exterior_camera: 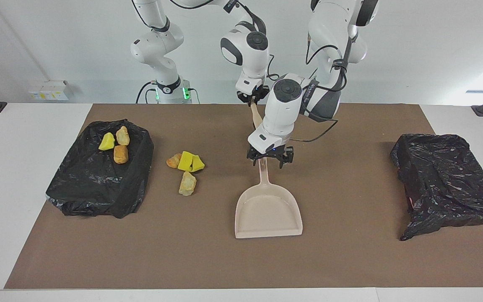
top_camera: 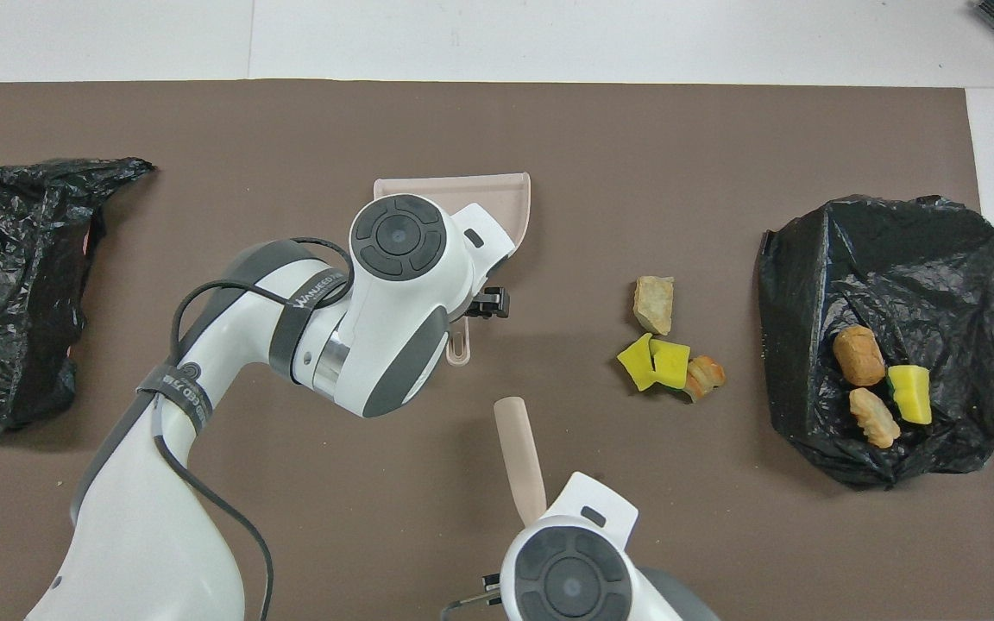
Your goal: Sweep and dump trash in bin
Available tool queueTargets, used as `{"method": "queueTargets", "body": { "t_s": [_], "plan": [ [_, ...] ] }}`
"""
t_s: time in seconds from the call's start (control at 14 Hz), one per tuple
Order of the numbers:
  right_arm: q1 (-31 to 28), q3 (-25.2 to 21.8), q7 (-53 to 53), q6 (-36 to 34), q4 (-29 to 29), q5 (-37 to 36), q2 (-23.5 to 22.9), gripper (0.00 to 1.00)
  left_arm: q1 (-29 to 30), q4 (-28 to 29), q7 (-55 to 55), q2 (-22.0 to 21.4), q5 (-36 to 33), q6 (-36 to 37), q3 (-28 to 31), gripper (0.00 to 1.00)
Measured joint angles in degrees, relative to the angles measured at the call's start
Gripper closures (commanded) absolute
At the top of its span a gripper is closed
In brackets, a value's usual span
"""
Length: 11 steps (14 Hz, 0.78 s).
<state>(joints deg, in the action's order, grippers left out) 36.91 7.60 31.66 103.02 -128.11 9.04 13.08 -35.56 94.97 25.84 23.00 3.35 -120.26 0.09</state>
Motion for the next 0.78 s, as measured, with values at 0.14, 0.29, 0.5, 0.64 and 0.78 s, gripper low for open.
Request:
{"method": "queueTargets", "body": {
  "t_s": [0.14, 0.29, 0.5, 0.64, 0.78],
  "plan": [
    [-3.6, -0.1, 0.4, -1.0, -0.4, -2.4, 2.1, 1.0, -0.4, 0.0, 2.8, 0.9, 0.7, -0.5, -0.1, 0.27],
    [-9.5, -0.1, 0.4, 3.3, -0.9, -5.1, 1.2, 1.0, -0.8, 0.5, 4.0, 1.2, 1.0, -0.5, -0.1, 0.34],
    [-19.0, -0.3, -4.7, 6.4, -0.4, -11.6, -2.7, 1.0, -1.6, 1.1, 4.5, 1.2, 1.1, -0.5, -0.1, 0.74],
    [-24.2, -0.4, -9.1, 6.4, -0.3, -15.0, -4.0, 1.0, -1.7, 1.1, 4.7, 1.2, 1.1, -0.5, 0.0, 1.0],
    [-27.8, -0.5, -13.6, 6.0, -0.3, -16.7, -4.3, 1.0, -1.6, 1.0, 4.6, 1.2, 1.0, -0.5, 0.3, 1.0]
  ]
}}
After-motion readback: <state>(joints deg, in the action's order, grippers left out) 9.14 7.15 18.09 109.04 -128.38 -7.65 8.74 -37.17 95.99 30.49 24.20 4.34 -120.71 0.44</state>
